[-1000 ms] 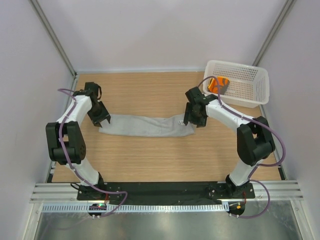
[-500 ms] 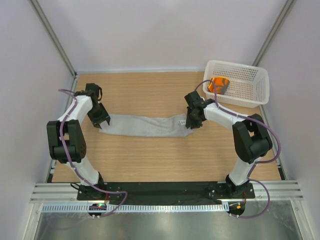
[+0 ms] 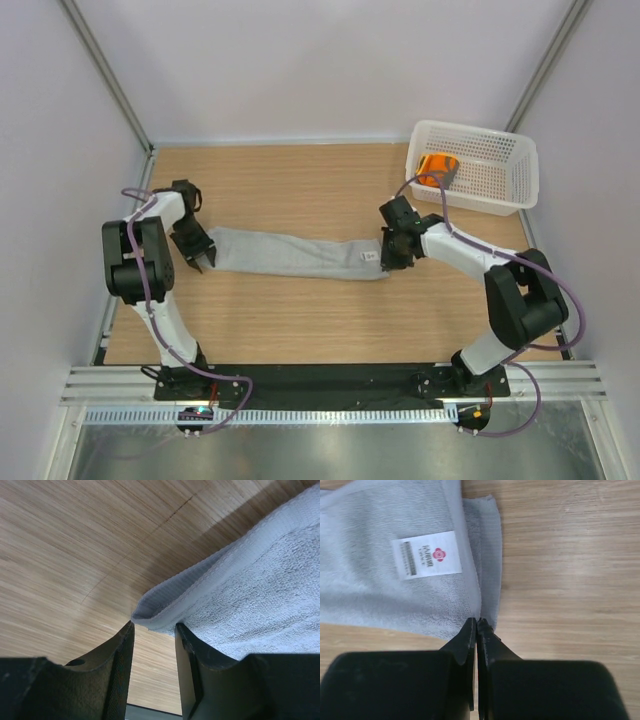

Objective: Roll the towels
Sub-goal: Fold the towel

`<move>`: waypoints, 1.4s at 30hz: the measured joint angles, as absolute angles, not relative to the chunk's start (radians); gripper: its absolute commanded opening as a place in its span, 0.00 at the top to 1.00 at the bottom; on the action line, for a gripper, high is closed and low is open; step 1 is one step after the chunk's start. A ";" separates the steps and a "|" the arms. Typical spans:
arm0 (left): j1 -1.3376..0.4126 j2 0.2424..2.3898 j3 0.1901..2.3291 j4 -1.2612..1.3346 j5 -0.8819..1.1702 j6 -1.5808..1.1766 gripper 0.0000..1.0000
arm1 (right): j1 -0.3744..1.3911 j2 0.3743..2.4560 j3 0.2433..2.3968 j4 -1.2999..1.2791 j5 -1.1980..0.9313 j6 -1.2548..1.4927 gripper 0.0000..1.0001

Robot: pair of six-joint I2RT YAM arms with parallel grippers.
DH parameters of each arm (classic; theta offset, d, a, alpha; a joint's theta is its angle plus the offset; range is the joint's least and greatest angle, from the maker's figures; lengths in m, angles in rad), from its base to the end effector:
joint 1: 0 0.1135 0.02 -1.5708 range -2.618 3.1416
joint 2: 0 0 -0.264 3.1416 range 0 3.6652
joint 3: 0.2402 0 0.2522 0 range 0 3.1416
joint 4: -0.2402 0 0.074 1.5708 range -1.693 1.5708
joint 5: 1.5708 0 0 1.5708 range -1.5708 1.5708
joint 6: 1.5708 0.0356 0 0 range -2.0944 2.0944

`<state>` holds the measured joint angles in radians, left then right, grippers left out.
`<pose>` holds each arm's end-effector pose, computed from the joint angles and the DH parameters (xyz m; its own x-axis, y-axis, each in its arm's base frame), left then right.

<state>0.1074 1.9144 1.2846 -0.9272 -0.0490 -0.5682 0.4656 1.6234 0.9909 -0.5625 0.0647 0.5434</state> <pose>0.3416 0.0386 0.1567 -0.7800 -0.6247 -0.0380 -0.6258 0.7793 0.0338 0.2755 0.1358 0.1788 -0.9321 0.1091 -0.3452 0.0644 0.9883 0.1383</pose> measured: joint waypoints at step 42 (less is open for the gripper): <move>0.066 1.833 1.285 -0.953 -0.214 -0.575 0.67 | 0.599 1.237 0.680 -0.592 0.083 0.735 0.30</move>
<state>0.0658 1.8332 1.2850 -0.9535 -0.2138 -0.5755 0.5995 1.2366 0.6804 -0.5922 0.0830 0.7345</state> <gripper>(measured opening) 0.336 0.716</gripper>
